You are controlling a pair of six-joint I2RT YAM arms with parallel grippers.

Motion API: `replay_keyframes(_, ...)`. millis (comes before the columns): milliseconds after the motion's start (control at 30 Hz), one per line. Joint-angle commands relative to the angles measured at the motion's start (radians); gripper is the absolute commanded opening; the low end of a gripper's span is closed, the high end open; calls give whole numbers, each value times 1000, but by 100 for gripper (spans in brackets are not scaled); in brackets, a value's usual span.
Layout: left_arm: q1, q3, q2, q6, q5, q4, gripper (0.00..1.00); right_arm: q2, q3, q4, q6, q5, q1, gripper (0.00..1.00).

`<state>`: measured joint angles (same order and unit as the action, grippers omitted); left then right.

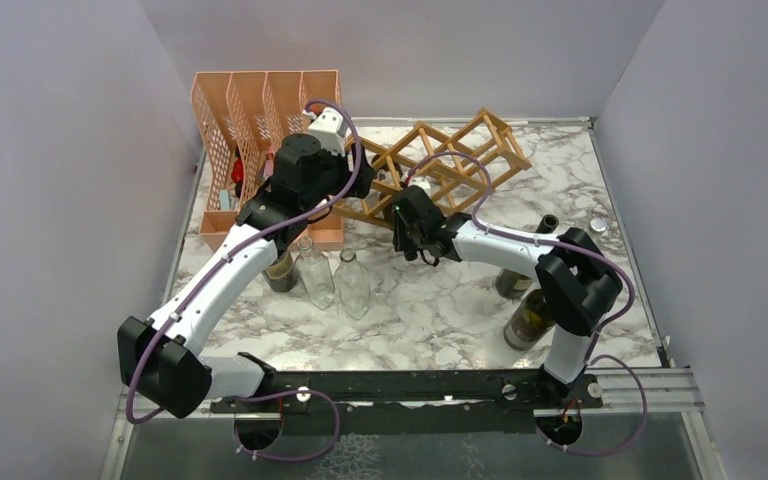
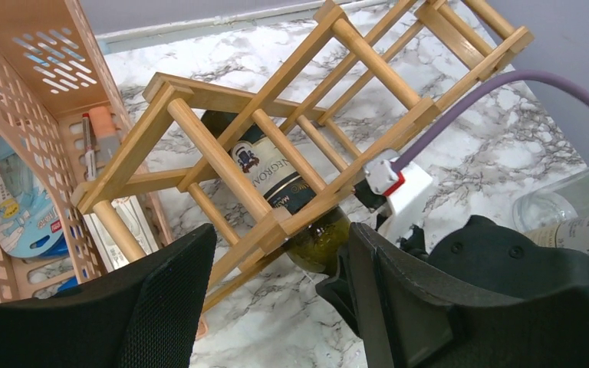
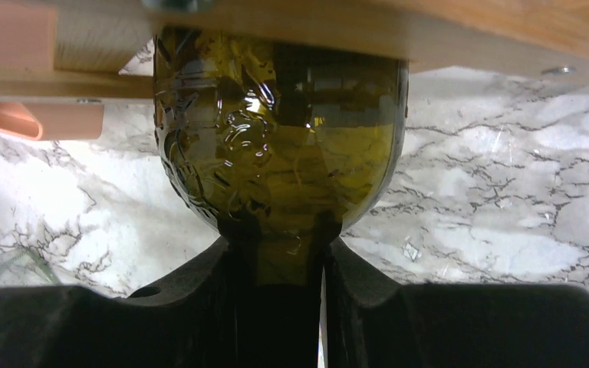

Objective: Put the wine bottle on the wine rack

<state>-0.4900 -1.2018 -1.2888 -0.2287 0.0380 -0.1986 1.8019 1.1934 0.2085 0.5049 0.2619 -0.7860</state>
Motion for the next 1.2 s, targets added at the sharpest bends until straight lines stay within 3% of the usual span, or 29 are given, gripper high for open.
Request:
replay_keyframes(0, 6, -32, 43, -9, 25, -4, 69, 13, 79, -105, -14, 18, 13, 43)
replay_keyframes(200, 7, -35, 67, 1, 26, -11, 71, -6, 81, -76, -28, 3, 15, 63)
replay_keyframes(300, 7, -38, 75, 7, 24, -12, 73, -35, 74, -55, -36, -6, 14, 69)
replay_keyframes(767, 7, -57, 176, 54, 26, -47, 81, -324, 75, 114, -149, -44, 15, 72)
replay_keyframes(1167, 7, 37, 324, 97, 145, -11, 86, -687, 83, 406, -271, 238, 14, 72)
